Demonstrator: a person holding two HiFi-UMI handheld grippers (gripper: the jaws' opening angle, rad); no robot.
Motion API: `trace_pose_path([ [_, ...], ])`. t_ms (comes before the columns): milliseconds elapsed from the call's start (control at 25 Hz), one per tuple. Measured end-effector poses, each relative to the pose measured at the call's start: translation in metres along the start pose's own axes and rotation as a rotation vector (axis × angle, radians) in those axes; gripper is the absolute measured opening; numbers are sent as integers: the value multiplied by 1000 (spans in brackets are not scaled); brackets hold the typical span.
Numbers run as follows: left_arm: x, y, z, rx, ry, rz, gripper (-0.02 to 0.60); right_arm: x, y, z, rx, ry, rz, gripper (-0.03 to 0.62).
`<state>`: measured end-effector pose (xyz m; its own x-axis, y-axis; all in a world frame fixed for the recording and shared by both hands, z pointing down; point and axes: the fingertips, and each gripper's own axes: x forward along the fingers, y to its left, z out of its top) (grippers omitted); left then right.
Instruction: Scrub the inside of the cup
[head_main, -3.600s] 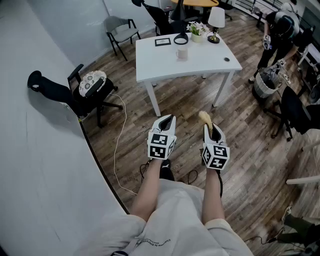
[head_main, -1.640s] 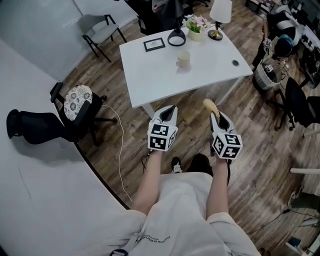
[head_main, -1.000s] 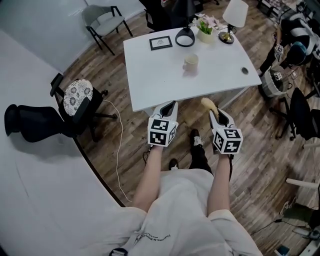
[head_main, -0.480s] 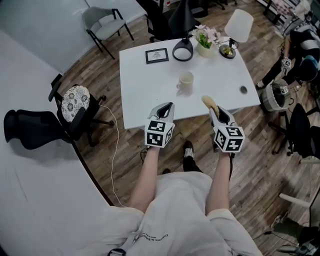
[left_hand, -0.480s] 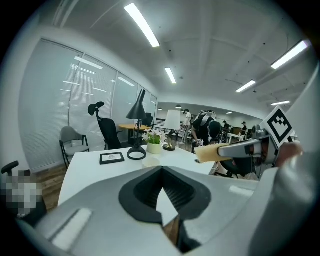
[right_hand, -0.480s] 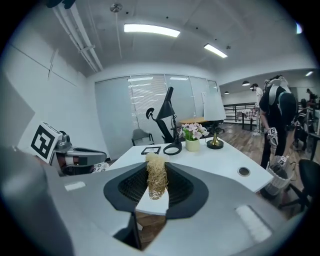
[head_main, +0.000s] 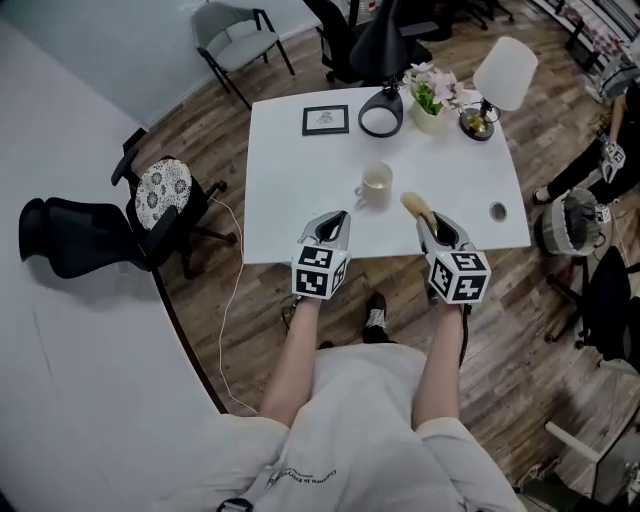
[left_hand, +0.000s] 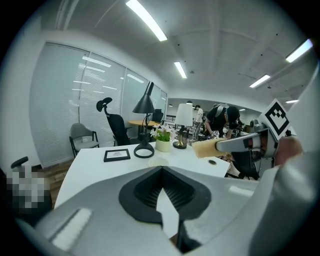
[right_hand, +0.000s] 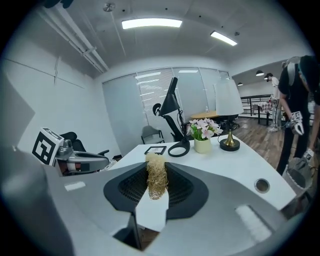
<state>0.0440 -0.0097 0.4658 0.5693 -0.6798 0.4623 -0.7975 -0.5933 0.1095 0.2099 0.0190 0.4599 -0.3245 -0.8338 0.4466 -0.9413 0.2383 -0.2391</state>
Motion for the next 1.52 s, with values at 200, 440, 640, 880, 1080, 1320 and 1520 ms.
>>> trace_pose_path([
  [200, 14, -5, -7, -36, 3, 33, 2, 12, -16, -4, -8, 30, 47, 117],
  [440, 29, -8, -26, 30, 48, 11, 2, 26, -30, -20, -28, 85, 73, 117],
  [640, 53, -4, -28, 153, 77, -67, 2, 36, -26, -41, -206, 197, 130, 118],
  [880, 77, 4, -38, 169, 97, -134, 22, 41, -38, -60, -345, 314, 181, 118],
  [1080, 102, 16, -42, 178, 104, -189, 53, 56, -48, -50, -375, 376, 200, 118],
  [1320, 132, 22, -55, 244, 145, -292, 154, 92, -70, -44, -388, 469, 189, 118],
  [1520, 153, 19, -60, 305, 146, -385, 163, 115, -77, -42, -438, 537, 171, 118],
])
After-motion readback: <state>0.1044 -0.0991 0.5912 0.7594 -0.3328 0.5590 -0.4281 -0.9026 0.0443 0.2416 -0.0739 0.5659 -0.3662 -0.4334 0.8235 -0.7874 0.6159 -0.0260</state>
